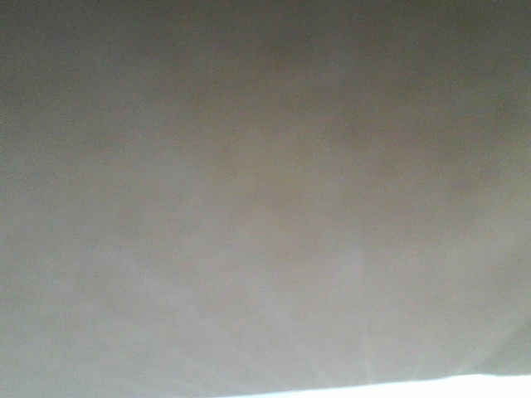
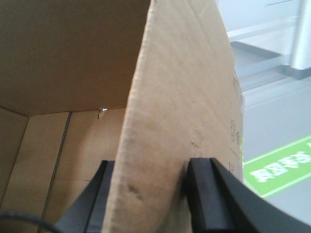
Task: Grab box from left shelf to table start
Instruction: 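Hold the box with both grippers while the base drives to the table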
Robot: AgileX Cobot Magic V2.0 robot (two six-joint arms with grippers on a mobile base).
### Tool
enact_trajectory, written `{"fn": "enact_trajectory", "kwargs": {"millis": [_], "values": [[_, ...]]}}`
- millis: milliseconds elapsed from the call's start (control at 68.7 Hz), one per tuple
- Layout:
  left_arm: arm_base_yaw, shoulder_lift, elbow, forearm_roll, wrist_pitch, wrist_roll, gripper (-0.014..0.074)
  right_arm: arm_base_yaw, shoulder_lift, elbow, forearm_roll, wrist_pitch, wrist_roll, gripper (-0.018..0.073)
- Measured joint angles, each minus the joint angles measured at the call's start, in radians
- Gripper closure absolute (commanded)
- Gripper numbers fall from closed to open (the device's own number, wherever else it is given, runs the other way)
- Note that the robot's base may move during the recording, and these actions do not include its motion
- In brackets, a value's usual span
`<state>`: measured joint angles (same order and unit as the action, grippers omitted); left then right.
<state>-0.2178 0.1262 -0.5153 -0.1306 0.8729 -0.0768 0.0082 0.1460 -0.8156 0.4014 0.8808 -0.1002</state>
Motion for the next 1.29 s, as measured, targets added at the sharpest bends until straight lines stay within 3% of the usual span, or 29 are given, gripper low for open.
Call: {"fn": "enact_trajectory", "kwargs": {"millis": [1295], "values": [[0.0,0.0,0.0,0.0,0.003,0.0,0.0689,-0.002,0.0,0.0,0.0,0.0,0.0,0.0501]]}}
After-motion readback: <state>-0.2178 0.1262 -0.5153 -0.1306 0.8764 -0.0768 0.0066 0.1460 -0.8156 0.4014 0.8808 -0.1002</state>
